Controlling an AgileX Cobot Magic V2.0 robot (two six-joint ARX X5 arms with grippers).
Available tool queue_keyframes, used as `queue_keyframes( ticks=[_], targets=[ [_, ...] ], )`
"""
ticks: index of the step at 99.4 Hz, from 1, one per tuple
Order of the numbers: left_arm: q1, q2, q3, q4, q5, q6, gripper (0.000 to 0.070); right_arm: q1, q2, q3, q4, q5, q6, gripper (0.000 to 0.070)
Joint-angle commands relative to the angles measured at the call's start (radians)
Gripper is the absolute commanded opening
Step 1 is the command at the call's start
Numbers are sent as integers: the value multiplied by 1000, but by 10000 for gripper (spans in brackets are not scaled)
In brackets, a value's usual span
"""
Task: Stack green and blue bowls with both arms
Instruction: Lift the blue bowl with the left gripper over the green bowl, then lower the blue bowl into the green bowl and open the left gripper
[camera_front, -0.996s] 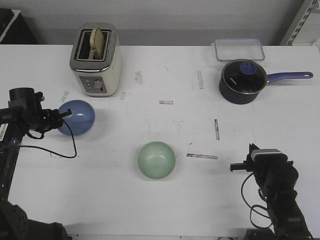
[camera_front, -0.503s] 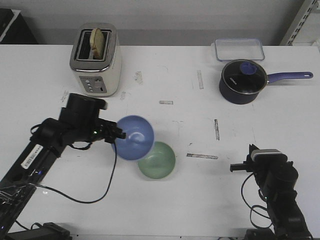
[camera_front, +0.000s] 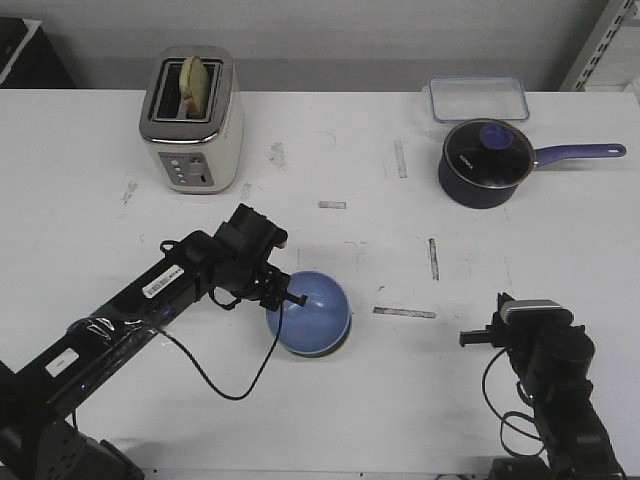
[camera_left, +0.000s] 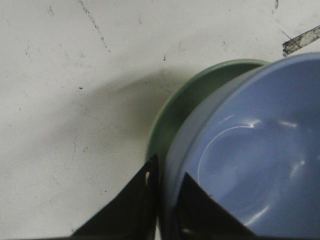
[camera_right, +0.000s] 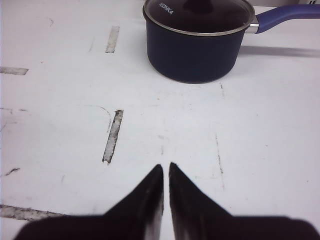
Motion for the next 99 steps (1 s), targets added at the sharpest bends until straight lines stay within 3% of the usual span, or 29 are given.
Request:
queue_keyframes(
  ticks=[1, 36, 43, 57, 68, 72, 99],
  targets=[
    [-12, 15, 16, 1, 6, -4, 1, 1, 6, 3, 6, -2, -7, 9],
    [-36, 14, 16, -5, 6, -3, 13, 1, 6, 3, 6, -1, -7, 9],
    [-36, 14, 16, -4, 6, -3, 114, 1, 6, 3, 6, -1, -7, 9],
    [-36, 14, 16, 5, 6, -3, 411, 1, 6, 3, 6, -1, -7, 9],
    [-36, 12, 19, 6, 6, -4, 560, 1, 6, 3, 6, -1, -7, 9],
    [-36, 10, 23, 3, 5, -4, 585, 1, 6, 3, 6, -1, -7, 9],
    [-2, -39, 93, -10, -37, -3, 582, 1, 6, 3, 6, -1, -7, 9]
  ],
)
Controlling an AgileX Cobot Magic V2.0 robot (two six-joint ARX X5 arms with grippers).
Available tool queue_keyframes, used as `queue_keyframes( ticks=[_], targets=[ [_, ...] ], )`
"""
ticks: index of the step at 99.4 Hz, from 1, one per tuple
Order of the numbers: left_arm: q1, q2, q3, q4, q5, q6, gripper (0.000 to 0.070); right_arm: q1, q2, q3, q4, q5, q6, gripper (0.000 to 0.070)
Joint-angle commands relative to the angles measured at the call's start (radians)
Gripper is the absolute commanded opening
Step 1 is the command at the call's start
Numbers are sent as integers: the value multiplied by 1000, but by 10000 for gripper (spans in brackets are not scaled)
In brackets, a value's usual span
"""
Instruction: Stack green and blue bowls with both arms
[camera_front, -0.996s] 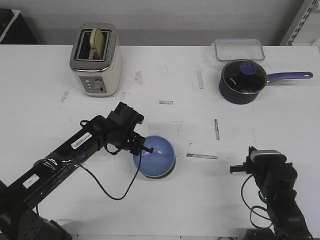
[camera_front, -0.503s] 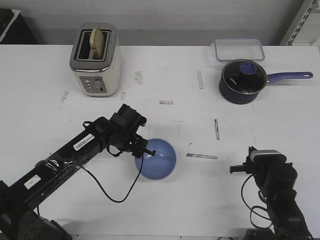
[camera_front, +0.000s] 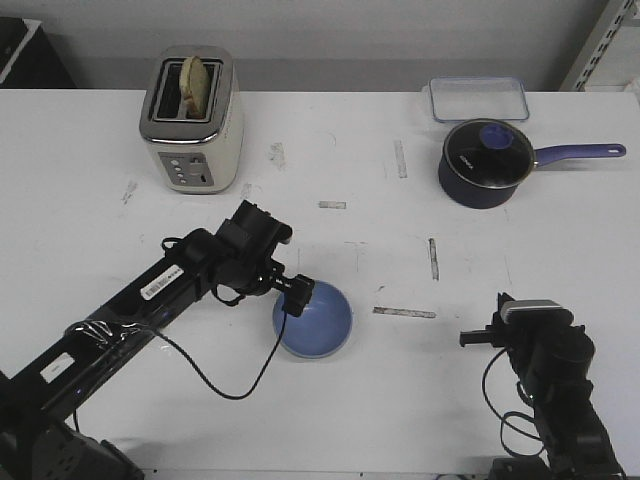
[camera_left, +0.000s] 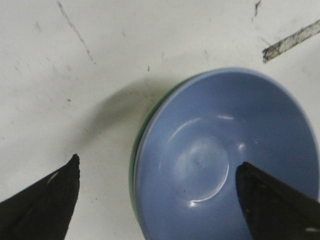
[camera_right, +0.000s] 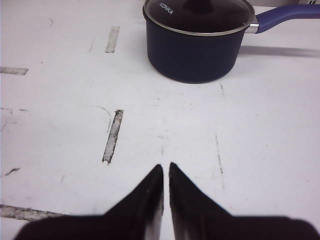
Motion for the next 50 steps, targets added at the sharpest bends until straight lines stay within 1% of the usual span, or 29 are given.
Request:
queue_keyframes(
  ticks=[1, 12, 20, 25, 28, 31, 38, 42, 46, 50],
  targets=[
    [14, -28, 42, 0, -23, -3, 582, 1, 6, 3, 6, -1, -7, 9],
    [56, -74, 65, 2, -71, 6, 547, 1, 6, 3, 6, -1, -8, 9],
    [96, -116, 69, -3, -111, 37, 441, 1, 6, 3, 7, -1, -8, 9],
    [124, -138, 69, -13, -132, 61, 410, 1, 6, 3, 7, -1, -7, 9],
    [142, -151, 69, -24, -147, 84, 376, 1, 6, 3, 7, -1, -8, 9],
    [161, -162, 69, -39, -166, 106, 318, 1, 6, 3, 7, -1, -8, 9],
    [210, -184, 68, -87, -215, 128, 118, 1, 6, 3, 7, 0, -8, 9],
    [240, -192, 66, -109, -229, 140, 30, 1, 6, 3, 7, -1, -8, 9],
    [273, -204, 58, -124, -239, 142, 0, 1, 6, 3, 7, -1, -8, 9],
    [309, -217, 43, -127, -242, 138, 1, 1, 6, 3, 7, -1, -7, 9]
  ],
)
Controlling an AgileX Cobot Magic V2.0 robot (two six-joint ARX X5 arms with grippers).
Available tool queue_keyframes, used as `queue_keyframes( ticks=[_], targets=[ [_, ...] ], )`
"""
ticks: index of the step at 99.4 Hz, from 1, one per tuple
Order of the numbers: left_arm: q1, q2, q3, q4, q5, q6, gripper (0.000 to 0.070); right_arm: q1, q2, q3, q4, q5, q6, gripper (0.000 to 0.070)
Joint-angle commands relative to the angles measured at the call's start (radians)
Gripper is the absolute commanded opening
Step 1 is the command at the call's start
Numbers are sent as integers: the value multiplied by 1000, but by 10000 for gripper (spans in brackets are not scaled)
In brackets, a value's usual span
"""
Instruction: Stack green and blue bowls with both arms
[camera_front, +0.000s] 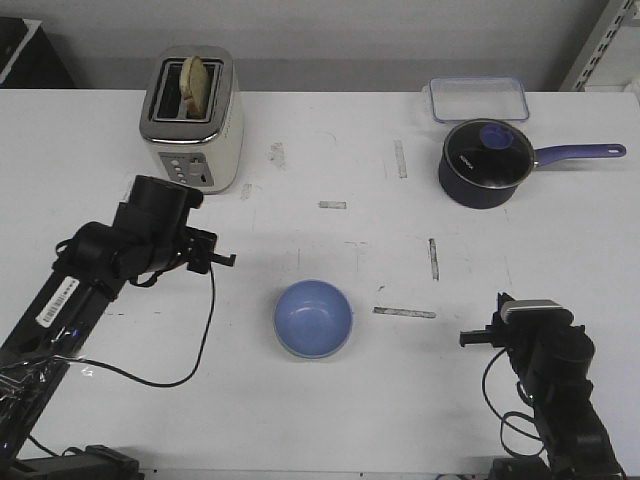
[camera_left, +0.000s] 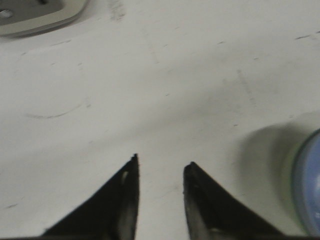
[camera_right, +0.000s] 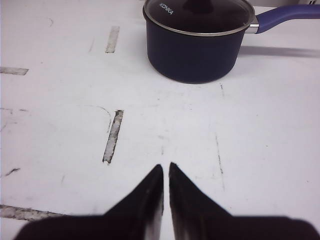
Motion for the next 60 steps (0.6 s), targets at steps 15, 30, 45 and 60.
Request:
queue_keyframes(
  ticks=[15, 30, 45, 60],
  targets=[
    [162, -99, -125, 53, -11, 25, 1, 1, 6, 3, 7, -1, -7, 9],
    [253, -268, -344, 208, -11, 24, 1, 1, 6, 3, 7, -1, -7, 9],
    [315, -478, -581, 362, -11, 28, 1, 1, 6, 3, 7, -1, -7, 9],
    [335, -684, -760, 472, -8, 74, 1, 1, 6, 3, 7, -1, -7, 9]
  ],
)
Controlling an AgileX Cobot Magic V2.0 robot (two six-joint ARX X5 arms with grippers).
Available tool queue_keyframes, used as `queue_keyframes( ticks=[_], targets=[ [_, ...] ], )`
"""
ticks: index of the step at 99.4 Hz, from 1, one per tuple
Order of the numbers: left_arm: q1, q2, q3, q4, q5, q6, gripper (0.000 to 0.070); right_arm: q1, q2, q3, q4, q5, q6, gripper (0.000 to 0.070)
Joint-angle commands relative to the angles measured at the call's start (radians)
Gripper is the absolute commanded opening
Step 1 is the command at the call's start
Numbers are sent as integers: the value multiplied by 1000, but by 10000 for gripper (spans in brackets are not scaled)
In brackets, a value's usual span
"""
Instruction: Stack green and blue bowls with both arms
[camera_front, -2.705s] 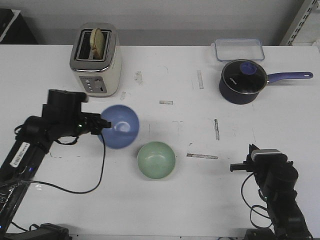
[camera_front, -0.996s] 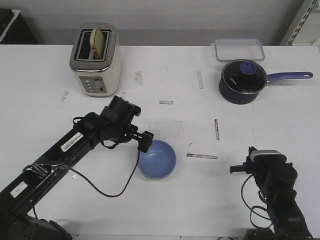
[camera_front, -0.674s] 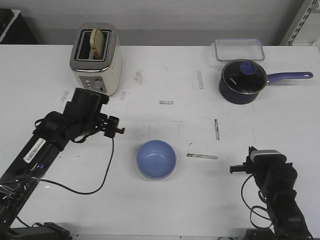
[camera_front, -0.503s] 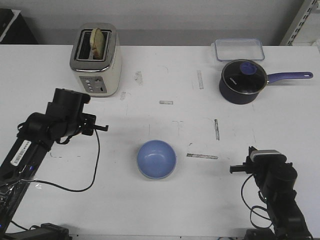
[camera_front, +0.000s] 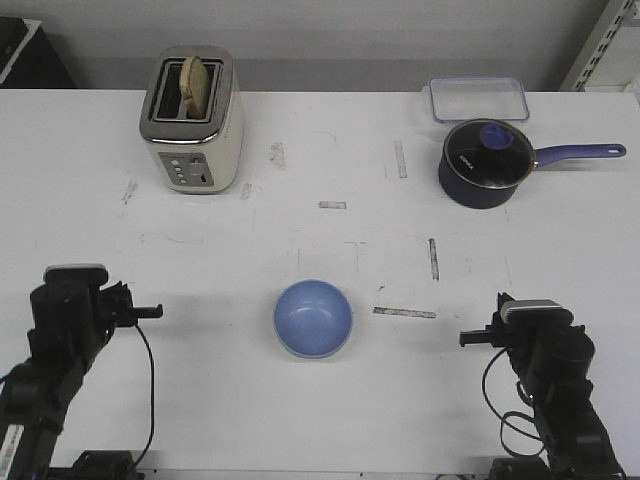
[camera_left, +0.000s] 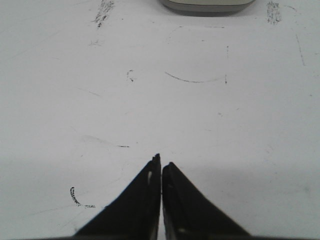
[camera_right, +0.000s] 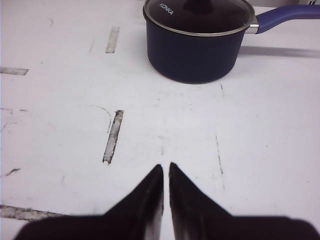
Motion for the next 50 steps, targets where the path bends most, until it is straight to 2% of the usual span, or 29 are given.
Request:
queue_keyframes(
  ticks=[1, 25, 50],
  targets=[
    [2, -80, -53, 53, 4, 42, 1, 1, 6, 3, 7, -1, -7, 9],
    [2, -336, -198, 285, 3, 98, 1, 1, 5, 3, 11, -1, -7, 9],
    [2, -386, -199, 277, 3, 86, 2, 1, 4, 3, 33, 0, -7, 9]
  ],
)
